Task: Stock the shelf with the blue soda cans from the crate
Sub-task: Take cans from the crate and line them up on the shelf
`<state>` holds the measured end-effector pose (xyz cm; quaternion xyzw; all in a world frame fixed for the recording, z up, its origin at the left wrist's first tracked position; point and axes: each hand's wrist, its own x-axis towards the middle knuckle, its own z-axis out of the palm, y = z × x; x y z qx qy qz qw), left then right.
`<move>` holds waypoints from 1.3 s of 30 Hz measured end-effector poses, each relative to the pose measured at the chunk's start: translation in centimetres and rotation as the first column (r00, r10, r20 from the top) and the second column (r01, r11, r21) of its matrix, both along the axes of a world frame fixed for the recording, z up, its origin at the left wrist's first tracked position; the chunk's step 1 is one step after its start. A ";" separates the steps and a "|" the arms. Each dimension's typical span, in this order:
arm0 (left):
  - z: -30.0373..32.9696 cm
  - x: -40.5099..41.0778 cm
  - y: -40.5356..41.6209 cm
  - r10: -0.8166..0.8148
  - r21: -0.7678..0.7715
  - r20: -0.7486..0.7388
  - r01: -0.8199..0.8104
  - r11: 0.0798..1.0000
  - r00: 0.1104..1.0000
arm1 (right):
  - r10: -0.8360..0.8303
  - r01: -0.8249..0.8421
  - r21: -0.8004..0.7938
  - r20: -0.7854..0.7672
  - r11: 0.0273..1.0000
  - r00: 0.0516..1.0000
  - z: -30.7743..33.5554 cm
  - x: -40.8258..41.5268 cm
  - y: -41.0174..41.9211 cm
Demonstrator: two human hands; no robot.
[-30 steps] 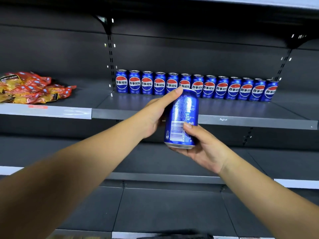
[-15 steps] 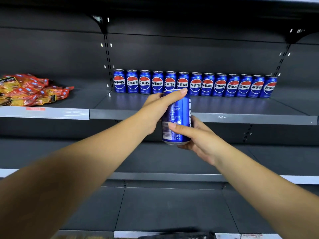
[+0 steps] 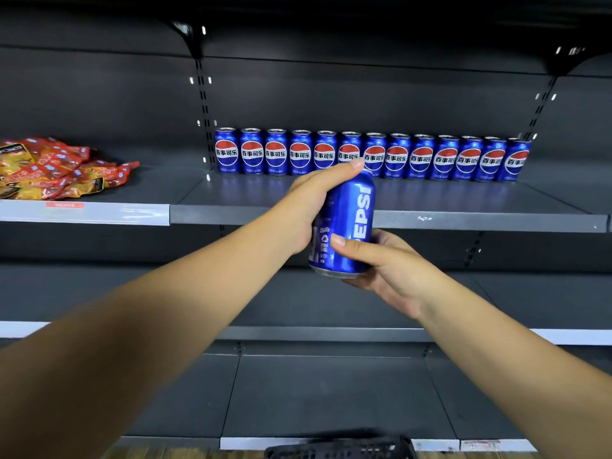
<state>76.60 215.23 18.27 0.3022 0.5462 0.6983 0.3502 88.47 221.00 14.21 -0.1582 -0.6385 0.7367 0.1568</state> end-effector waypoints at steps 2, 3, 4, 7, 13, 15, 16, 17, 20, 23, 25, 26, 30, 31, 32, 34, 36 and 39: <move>-0.2 0.3 0.2 0.061 0.007 -0.017 -0.061 0.998 0.998 | -0.068 0.067 0.053 0.012 0.996 0.998 0.2 -0.1 -0.6; -0.2 0.4 0.2 0.078 0.013 -0.027 -0.078 0.997 0.997 | -0.112 0.110 0.083 0.020 0.990 0.994 0.3 -0.1 -0.8; -0.3 0.5 0.2 0.084 0.021 -0.030 -0.083 0.996 0.996 | -0.156 0.152 0.118 0.028 0.981 0.987 0.3 -0.1 -1.0; -0.4 0.4 0.0 0.090 0.038 0.010 -0.090 0.995 0.996 | -0.223 0.215 0.158 0.033 0.964 0.974 0.5 0.0 -1.2; -0.4 -0.2 -0.7 -0.009 0.073 0.116 0.000 0.997 0.993 | -0.094 0.068 0.213 0.113 0.975 0.989 1.1 0.4 -1.6; -0.2 -0.1 -1.0 -0.063 0.090 0.142 0.051 0.995 0.988 | -0.001 -0.013 0.118 0.115 0.993 0.993 1.2 0.6 -1.4; 0.0 0.1 -1.1 -0.082 0.088 0.152 0.070 0.994 0.985 | 0.036 -0.041 0.046 0.094 0.998 0.995 1.2 0.7 -1.2; 0.0 0.2 -1.2 -0.092 0.081 0.158 0.080 0.994 0.983 | 0.062 -0.062 -0.010 0.070 0.998 0.996 1.2 0.8 -1.2; -0.1 0.5 -1.3 -0.088 0.051 0.157 0.081 0.995 0.984 | 0.065 -0.065 -0.007 0.037 0.998 0.997 0.9 0.8 -1.1; -0.1 0.4 -1.2 -0.041 0.016 0.101 0.040 0.999 0.994 | 0.010 -0.012 0.068 0.027 0.998 1.000 0.7 0.5 -1.5; -0.1 0.4 -1.1 0.018 0.002 0.038 -0.018 1.000 0.999 | -0.051 0.050 0.086 0.001 0.995 0.999 0.6 0.3 -1.5; -0.1 0.5 -1.1 0.044 0.005 0.006 -0.044 0.999 0.999 | -0.084 0.085 0.103 -0.009 0.991 0.996 0.5 0.2 -1.5; -0.7 1.1 -0.8 0.074 0.034 -0.100 -0.070 0.997 0.992 | -0.136 0.133 0.179 0.001 0.975 0.991 0.2 0.0 -1.4; -0.9 1.1 -0.7 0.087 0.048 -0.108 -0.083 0.995 0.990 | -0.118 0.115 0.172 0.010 0.978 0.993 0.2 0.1 -1.4; -1.0 1.0 -0.7 0.102 0.057 -0.104 -0.096 0.994 0.989 | -0.093 0.089 0.158 0.016 0.983 0.996 0.1 0.1 -1.2; -0.8 0.9 -0.7 0.109 0.045 -0.062 -0.106 0.993 0.992 | -0.043 0.039 0.122 0.032 0.992 0.999 0.2 0.5 -0.8; -0.4 0.5 -0.8 0.071 0.009 0.011 -0.071 0.997 0.997 | 0.015 -0.017 0.052 0.048 0.998 0.999 0.4 0.9 -0.3; 0.0 0.4 -0.7 -0.017 -0.010 0.049 0.017 1.000 0.999 | 0.060 -0.061 -0.096 -0.011 0.994 0.998 0.2 1.1 -0.5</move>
